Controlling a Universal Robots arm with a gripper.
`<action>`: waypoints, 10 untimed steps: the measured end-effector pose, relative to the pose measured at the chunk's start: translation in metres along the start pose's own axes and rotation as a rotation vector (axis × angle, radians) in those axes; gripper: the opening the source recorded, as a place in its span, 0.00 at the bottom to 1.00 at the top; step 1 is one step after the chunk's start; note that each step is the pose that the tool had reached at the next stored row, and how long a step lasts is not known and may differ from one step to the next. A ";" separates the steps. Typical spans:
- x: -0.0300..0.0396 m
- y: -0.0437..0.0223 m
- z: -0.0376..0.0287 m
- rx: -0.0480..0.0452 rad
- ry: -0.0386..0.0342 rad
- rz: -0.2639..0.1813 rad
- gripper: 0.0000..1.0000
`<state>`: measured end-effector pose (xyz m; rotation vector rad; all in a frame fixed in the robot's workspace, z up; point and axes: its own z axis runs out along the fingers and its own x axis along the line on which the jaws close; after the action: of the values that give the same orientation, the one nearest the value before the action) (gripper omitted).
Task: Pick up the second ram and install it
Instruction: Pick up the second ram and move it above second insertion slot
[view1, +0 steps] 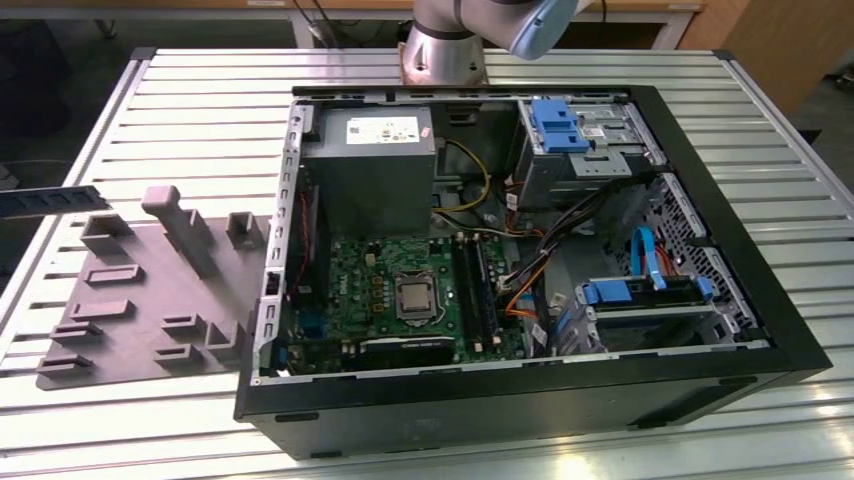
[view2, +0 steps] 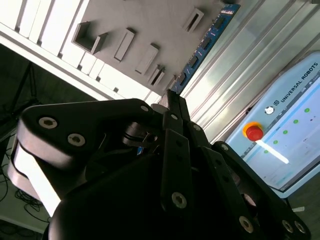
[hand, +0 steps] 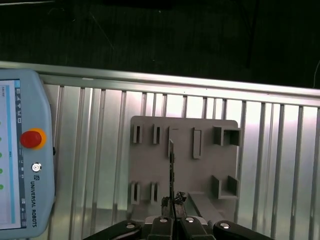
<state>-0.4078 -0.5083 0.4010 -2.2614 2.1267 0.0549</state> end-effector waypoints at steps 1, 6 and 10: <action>-0.0001 0.0000 -0.0010 0.0004 -0.0005 0.000 0.12; -0.0005 0.0000 -0.0056 0.0023 -0.0030 0.000 0.12; -0.0008 0.0000 -0.0086 0.0039 -0.0051 0.000 0.12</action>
<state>-0.4078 -0.5079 0.4096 -2.2569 2.1222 0.0564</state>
